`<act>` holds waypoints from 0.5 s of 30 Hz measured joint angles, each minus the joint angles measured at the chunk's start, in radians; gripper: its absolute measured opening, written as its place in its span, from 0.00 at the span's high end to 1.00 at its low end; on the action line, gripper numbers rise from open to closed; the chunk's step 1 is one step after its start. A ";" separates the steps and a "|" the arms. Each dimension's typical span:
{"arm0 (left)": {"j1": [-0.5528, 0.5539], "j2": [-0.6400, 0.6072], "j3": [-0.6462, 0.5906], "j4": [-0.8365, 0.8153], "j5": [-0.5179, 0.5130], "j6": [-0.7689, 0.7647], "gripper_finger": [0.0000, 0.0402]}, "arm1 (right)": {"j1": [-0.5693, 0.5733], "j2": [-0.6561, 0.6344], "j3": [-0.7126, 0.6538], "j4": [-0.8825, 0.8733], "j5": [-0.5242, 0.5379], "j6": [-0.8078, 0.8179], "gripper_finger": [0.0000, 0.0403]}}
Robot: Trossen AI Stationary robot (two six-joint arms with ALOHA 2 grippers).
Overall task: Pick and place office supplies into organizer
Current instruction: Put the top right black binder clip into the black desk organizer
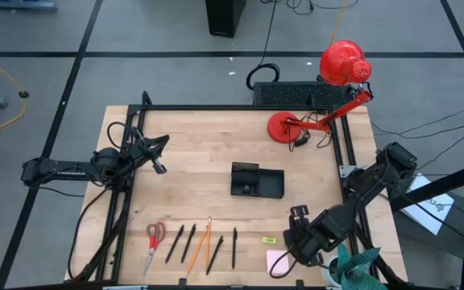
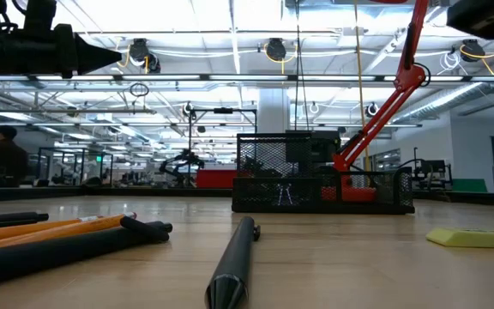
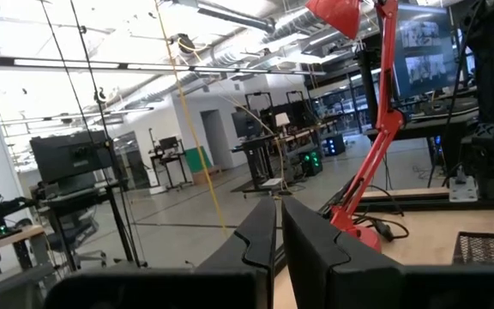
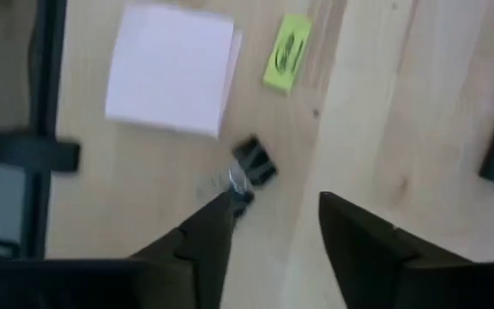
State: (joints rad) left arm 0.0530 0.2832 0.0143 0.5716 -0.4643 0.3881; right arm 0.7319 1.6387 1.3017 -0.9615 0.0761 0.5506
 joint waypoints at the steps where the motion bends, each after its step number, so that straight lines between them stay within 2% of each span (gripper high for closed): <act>1: 0.000 0.000 0.000 0.000 0.000 0.000 0.92 | 0.000 0.000 -0.006 0.021 0.000 0.012 0.54; 7: 0.000 0.000 0.000 0.000 0.002 -0.003 0.92 | 0.022 0.000 -0.057 0.166 -0.003 0.162 0.46; 11: 0.000 0.000 0.000 -0.001 0.019 -0.027 0.92 | 0.057 0.000 -0.105 0.241 -0.010 0.305 0.46; 15: 0.000 0.000 0.000 -0.011 0.019 -0.053 0.92 | 0.084 0.001 -0.135 0.233 -0.028 0.457 0.47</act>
State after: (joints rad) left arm 0.0530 0.2832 0.0143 0.5611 -0.4454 0.3350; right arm 0.8159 1.6394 1.1664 -0.7281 0.0482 1.0074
